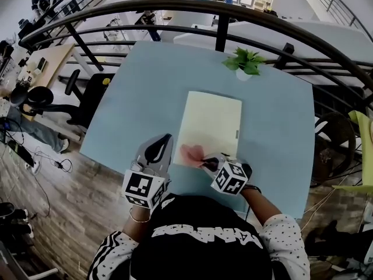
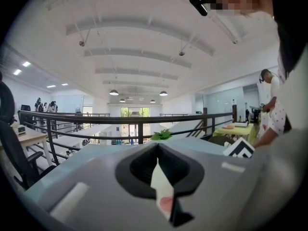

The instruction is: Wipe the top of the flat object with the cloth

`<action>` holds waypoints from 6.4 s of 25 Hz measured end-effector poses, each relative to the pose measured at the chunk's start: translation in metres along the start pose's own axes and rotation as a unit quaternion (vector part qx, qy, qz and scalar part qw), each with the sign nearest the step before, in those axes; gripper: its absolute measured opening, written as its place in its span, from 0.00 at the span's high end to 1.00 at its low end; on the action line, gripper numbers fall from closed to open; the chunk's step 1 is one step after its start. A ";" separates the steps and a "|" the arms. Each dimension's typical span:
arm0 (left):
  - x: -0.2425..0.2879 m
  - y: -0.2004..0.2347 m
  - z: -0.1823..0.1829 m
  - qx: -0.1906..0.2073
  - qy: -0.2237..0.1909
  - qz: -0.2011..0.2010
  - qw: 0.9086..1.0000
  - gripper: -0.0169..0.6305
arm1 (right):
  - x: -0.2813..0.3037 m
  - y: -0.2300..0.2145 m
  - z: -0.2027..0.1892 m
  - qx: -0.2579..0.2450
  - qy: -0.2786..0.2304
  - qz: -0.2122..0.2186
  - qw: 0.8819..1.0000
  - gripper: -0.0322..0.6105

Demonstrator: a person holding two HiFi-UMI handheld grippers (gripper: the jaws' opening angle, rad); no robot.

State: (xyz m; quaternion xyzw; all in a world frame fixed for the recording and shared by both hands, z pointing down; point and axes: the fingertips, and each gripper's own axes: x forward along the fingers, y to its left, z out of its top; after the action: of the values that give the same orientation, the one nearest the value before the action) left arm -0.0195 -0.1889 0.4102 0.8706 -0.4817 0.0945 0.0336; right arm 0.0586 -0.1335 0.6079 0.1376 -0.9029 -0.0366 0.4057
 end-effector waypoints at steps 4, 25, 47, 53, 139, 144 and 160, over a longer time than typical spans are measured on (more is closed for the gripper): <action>0.002 -0.005 0.003 0.003 -0.001 -0.003 1.000 0.97 | -0.004 0.010 0.000 0.003 -0.004 0.015 1.000 0.91; 0.013 -0.014 0.001 -0.002 -0.003 -0.015 1.000 0.97 | -0.025 -0.012 0.003 0.039 -0.062 -0.005 0.997 0.91; 0.027 0.023 0.000 -0.006 0.008 0.011 1.000 0.97 | -0.037 -0.231 -0.060 -0.015 0.041 -0.193 0.980 0.91; 0.039 0.027 -0.004 -0.007 0.017 0.006 1.000 0.97 | -0.023 -0.250 -0.082 -0.029 0.082 -0.193 0.977 0.91; 0.005 -0.025 0.002 -0.010 -0.011 -0.032 0.999 0.97 | -0.035 -0.103 -0.076 -0.045 0.073 -0.127 0.988 0.94; 0.008 -0.030 0.000 -0.011 -0.012 -0.041 0.999 0.97 | -0.034 -0.094 -0.074 -0.042 0.070 -0.125 0.989 0.94; 0.029 -0.055 0.004 -0.005 -0.015 -0.073 0.997 0.97 | -0.038 -0.060 -0.069 -0.028 0.047 -0.117 0.992 0.94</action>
State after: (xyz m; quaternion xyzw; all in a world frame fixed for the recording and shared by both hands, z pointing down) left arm 0.0424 -0.1843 0.4134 0.9048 -0.4173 0.0766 0.0372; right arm 0.1474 -0.1776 0.6157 0.2321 -0.8594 -0.1027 0.4439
